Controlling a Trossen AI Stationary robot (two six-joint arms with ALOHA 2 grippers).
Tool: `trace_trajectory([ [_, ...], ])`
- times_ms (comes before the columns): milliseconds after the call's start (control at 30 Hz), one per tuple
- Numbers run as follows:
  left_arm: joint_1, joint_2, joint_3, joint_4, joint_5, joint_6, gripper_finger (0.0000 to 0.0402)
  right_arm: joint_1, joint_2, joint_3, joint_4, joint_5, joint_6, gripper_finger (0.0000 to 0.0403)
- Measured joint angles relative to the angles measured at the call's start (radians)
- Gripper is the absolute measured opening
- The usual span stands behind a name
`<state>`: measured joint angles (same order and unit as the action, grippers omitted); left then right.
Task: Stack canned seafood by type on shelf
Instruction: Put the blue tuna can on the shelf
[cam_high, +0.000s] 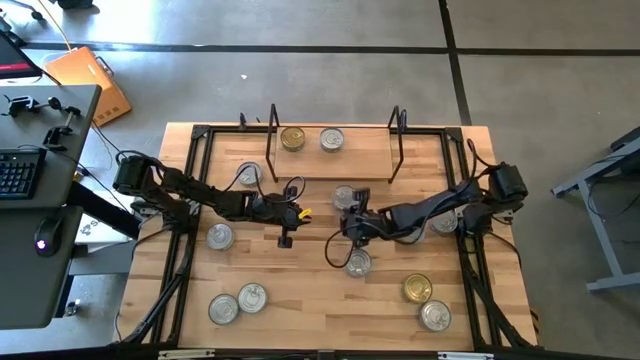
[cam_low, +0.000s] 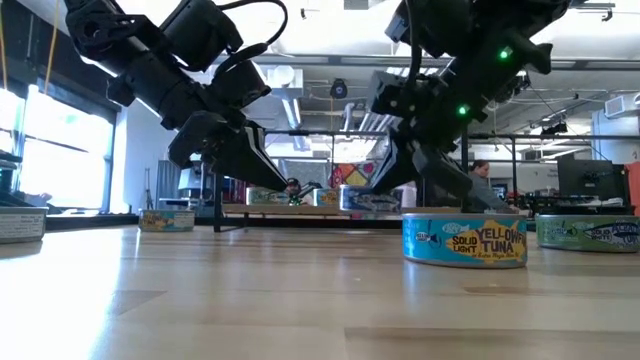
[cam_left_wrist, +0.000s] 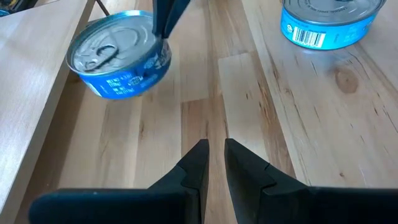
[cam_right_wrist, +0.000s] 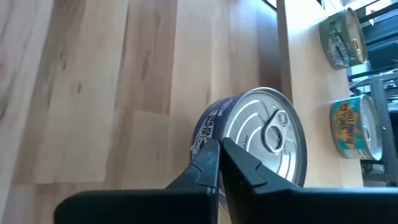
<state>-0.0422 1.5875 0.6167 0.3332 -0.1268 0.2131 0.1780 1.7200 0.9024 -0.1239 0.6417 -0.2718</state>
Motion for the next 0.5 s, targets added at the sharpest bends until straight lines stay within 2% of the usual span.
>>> trace_trajectory([
  [233, 0.0, 0.0, 0.0, 0.0, 0.0, 0.0, 0.0042, -0.019, -0.072, 0.002, -0.026, 0.042, -0.023, 0.0001],
  [367, 0.0, 0.0, 0.0, 0.002, 0.0, 0.0, 0.0042, -0.075, -0.126, 0.004, -0.057, 0.027, -0.024, 0.0],
  [500, 0.0, 0.0, 0.0, 0.006, -0.001, 0.001, 0.0042, -0.154, -0.144, 0.038, -0.126, -0.036, -0.025, 0.0],
])
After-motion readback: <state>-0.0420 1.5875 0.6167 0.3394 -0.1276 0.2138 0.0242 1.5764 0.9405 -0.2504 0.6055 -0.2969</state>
